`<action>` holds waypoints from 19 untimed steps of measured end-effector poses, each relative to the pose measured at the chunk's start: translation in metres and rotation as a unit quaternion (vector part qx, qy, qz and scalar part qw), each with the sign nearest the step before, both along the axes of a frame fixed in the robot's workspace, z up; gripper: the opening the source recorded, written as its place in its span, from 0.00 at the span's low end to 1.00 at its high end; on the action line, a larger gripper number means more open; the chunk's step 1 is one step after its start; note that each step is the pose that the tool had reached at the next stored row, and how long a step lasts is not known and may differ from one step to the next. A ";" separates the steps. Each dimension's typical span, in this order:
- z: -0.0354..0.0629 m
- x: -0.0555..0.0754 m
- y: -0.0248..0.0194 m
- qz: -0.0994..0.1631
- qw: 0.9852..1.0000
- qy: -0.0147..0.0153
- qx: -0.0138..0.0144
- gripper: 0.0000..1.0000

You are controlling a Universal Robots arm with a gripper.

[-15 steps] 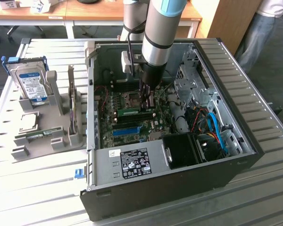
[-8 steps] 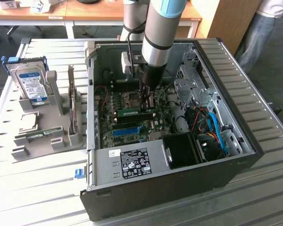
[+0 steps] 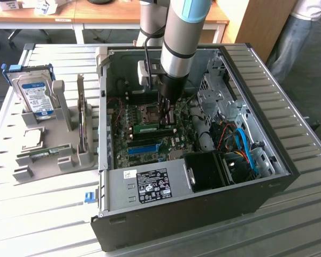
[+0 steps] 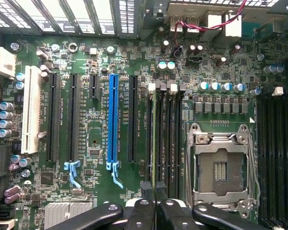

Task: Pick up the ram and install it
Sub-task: 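Insert the ram into the slot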

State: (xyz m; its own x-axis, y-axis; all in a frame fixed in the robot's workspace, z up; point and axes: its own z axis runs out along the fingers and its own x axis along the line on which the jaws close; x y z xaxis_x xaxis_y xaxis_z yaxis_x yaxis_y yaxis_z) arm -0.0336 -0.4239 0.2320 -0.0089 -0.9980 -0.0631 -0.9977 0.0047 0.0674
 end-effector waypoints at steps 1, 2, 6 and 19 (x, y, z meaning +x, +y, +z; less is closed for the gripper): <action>-0.0003 0.000 0.0000 0.000 1.000 0.000 0.000 0.12; -0.0007 0.000 0.0000 0.000 1.000 0.000 0.000 0.12; -0.0007 0.000 0.0000 0.000 1.000 0.000 0.000 0.12; -0.0023 0.000 -0.0003 0.000 1.000 0.000 0.000 0.12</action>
State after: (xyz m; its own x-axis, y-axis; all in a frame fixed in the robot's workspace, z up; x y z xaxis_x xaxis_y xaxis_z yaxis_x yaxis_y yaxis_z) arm -0.0336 -0.4241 0.2297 -0.0090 -0.9979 -0.0638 -0.9977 0.0047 0.0673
